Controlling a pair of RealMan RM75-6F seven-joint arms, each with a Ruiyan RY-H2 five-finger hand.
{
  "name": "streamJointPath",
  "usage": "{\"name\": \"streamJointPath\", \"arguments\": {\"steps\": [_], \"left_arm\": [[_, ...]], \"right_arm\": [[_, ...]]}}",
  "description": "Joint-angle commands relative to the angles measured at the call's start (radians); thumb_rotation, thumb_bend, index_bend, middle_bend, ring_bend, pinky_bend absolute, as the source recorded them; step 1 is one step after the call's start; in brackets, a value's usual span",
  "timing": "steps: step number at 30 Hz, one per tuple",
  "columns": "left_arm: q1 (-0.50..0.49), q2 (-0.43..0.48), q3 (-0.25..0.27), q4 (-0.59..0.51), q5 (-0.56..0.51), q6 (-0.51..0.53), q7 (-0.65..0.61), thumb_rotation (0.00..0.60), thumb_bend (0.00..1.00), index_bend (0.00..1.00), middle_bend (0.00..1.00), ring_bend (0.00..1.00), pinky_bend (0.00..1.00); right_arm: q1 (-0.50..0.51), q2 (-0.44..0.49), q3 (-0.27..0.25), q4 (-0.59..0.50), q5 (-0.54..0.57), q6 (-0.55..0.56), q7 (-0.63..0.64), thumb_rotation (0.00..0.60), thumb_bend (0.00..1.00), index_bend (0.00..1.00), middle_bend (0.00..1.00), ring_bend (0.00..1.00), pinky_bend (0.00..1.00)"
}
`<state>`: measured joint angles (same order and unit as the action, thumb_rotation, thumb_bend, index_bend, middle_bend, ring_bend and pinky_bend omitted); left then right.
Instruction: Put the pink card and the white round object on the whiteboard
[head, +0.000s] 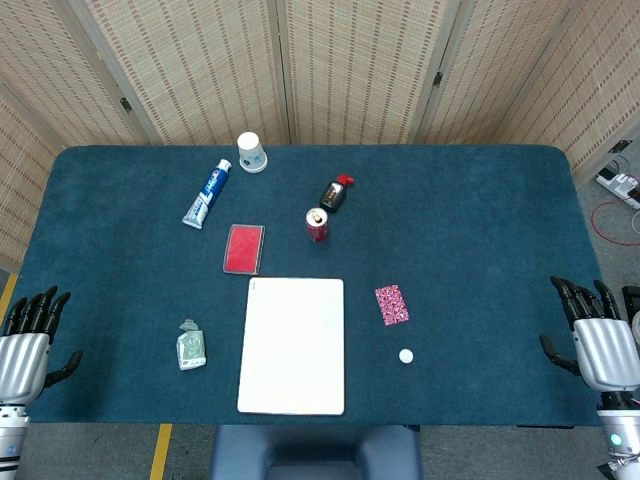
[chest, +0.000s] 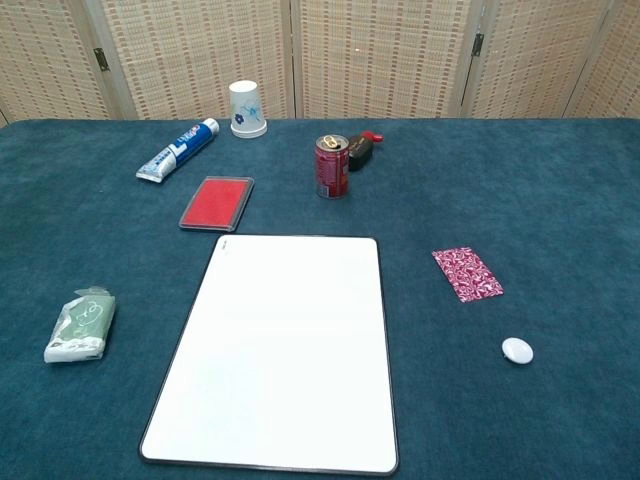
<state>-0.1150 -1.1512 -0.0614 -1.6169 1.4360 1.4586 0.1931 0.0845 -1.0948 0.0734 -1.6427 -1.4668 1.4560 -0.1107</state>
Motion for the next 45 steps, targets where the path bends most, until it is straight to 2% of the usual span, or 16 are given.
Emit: {"name": "streamJointPath", "arguments": {"steps": [1,12,23,31,45], "left_arm": [[0.001,0.0,0.001,0.0,-0.002,-0.001,0.002,0.6,0.34,0.05,0.05,0.07,0.0],[0.009,0.005,0.005,-0.008,0.002,0.01,-0.002,0.6,0.34,0.05,0.05,0.07,0.0],[0.017,0.01,0.009,-0.007,0.006,0.019,-0.008,0.6,0.34,0.05,0.05,0.07,0.0],[0.014,0.011,0.011,-0.004,0.011,0.013,-0.018,0.6,0.34,0.05,0.05,0.07,0.0],[0.015,0.009,0.015,0.007,0.006,0.001,-0.032,0.6,0.34,0.06,0.05,0.08,0.0]], "right_arm": [[0.004,0.001,0.0,-0.002,-0.001,-0.006,-0.002,0.546,0.36,0.05,0.16,0.16,0.04],[0.003,-0.003,0.0,-0.013,0.008,-0.007,-0.011,0.547,0.36,0.05,0.16,0.15,0.04],[0.079,-0.052,0.009,-0.045,0.023,-0.113,-0.115,0.546,0.36,0.05,0.13,0.07,0.04],[0.188,-0.126,0.039,-0.047,0.093,-0.265,-0.187,0.541,0.36,0.05,0.07,0.02,0.02],[0.362,-0.286,0.059,0.056,0.232,-0.492,-0.287,0.541,0.36,0.08,0.02,0.0,0.0]]}}
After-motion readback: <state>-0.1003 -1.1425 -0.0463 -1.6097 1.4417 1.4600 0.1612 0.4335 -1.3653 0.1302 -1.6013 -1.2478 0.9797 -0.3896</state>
